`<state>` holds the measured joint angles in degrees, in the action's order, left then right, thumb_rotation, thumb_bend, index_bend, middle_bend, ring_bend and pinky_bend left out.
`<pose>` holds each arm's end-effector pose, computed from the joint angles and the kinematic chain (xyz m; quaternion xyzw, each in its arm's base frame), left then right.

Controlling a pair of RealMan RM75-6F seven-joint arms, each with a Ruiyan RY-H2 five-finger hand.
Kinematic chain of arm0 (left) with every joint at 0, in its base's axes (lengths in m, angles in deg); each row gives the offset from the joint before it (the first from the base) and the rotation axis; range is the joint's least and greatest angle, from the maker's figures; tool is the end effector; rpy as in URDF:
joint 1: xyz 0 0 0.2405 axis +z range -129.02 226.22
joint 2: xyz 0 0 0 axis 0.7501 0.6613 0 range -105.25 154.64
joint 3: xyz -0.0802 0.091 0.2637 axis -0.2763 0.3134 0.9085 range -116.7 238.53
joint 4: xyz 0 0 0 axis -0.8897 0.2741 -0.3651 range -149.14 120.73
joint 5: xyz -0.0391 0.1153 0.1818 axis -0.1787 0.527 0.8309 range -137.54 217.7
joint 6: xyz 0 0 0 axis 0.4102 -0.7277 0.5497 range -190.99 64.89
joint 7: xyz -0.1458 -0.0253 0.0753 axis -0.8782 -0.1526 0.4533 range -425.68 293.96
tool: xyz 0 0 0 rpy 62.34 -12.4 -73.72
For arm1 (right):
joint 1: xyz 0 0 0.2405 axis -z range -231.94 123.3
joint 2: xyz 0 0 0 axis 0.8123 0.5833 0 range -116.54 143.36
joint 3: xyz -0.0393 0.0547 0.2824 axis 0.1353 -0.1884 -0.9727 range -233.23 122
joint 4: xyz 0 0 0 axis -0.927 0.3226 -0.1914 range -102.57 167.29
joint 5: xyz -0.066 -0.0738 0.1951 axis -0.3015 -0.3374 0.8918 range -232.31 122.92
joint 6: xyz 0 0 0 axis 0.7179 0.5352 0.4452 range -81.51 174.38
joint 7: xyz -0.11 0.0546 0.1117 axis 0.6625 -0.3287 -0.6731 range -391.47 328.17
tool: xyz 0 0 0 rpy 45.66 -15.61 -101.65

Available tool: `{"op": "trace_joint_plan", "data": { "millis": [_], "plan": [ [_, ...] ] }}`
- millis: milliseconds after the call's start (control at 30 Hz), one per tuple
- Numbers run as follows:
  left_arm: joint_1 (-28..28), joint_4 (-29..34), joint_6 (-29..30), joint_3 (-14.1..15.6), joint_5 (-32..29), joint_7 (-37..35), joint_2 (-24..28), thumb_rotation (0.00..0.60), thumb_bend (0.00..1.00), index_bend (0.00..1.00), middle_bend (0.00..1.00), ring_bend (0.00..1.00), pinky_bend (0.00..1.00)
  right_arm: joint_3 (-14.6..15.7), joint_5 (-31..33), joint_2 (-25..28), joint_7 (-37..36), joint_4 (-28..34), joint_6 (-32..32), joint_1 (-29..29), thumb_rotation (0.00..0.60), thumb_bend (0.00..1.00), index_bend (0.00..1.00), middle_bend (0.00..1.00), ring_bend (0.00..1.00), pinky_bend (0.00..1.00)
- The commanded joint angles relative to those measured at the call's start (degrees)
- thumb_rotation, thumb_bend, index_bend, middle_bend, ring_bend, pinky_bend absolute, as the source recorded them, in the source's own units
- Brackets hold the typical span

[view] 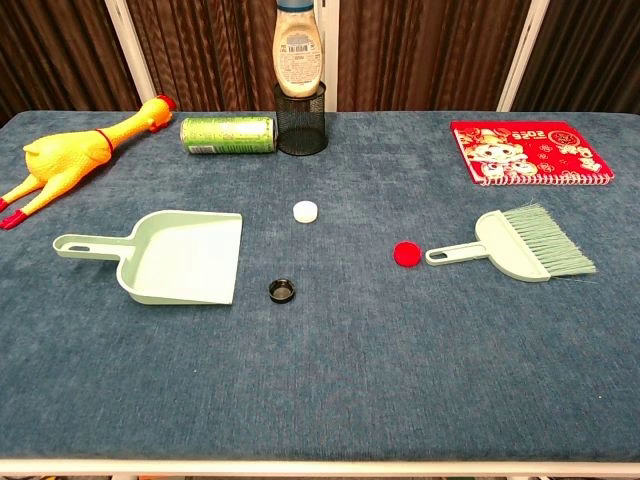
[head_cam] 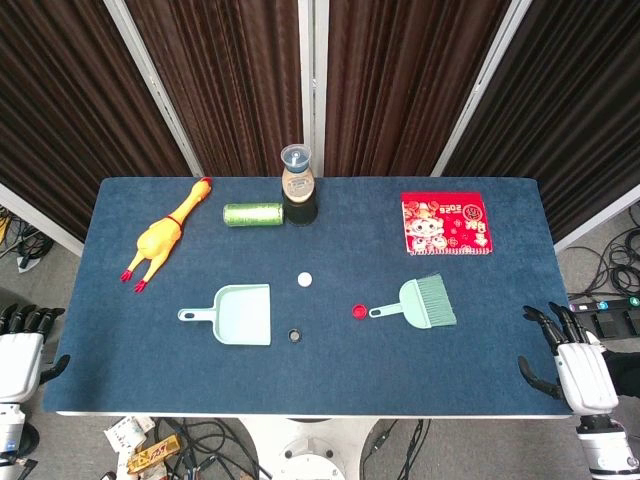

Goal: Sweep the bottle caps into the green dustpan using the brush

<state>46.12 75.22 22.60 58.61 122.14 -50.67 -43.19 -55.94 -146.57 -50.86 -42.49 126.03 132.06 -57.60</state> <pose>-0.3689 0.1893 0.1513 -0.6113 -0.3410 -0.2849 0.6548 -0.3329 -0.1862 0.1507 0.5817 -0.4479 0.4465 0.5115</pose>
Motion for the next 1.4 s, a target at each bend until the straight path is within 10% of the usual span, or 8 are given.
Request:
{"op": "trace_joint_plan", "data": {
  "millis": [33, 367, 633, 1000, 1400],
  "plan": [
    [-0.1, 0.2, -0.2, 0.1, 0.1, -0.2, 0.0, 0.6, 0.18, 0.25, 0.26, 0.16, 0.12, 0.1, -0.6, -0.2, -0.1, -0.2, 0.0, -0.3, 0.6, 0.3, 0.11, 0.22, 0.01, 0.03],
    [-0.6, 0.9, -0.7, 0.3, 0.8, -0.8, 0.6, 0.6, 0.18, 0.25, 0.26, 0.16, 0.12, -0.1, -2.2, -0.2, 0.2, 0.0, -2.6, -2.8, 0.6, 0.29, 0.11, 0.23, 0.01, 0.03],
    [-1.1, 1.1, -1.1, 0.2, 1.2, -1.5, 0.8, 0.6, 0.18, 0.25, 0.26, 0.16, 0.12, -3.6, 0.2, -1.6, 6.9, 1.1, -17.2, -13.4, 0.6, 0.11, 0.17, 0.26, 0.01, 0.03],
    [-1.3, 1.0, -1.6, 0.4, 1.1, -2.2, 0.9, 0.6, 0.18, 0.25, 0.26, 0.16, 0.12, -7.9, 6.1, -13.6, 21.1, -8.1, -35.0, -28.6, 0.6, 0.14, 0.27, 0.3, 0.01, 0.03],
    [-1.6, 0.5, -2.3, 0.5, 0.7, -3.1, 0.6, 0.6, 0.18, 0.25, 0.26, 0.16, 0.12, -6.2, 8.7, -24.5, 29.7, -19.3, -38.3, -33.7, 0.6, 0.16, 0.37, 0.36, 0.02, 0.03]
  ]
}}
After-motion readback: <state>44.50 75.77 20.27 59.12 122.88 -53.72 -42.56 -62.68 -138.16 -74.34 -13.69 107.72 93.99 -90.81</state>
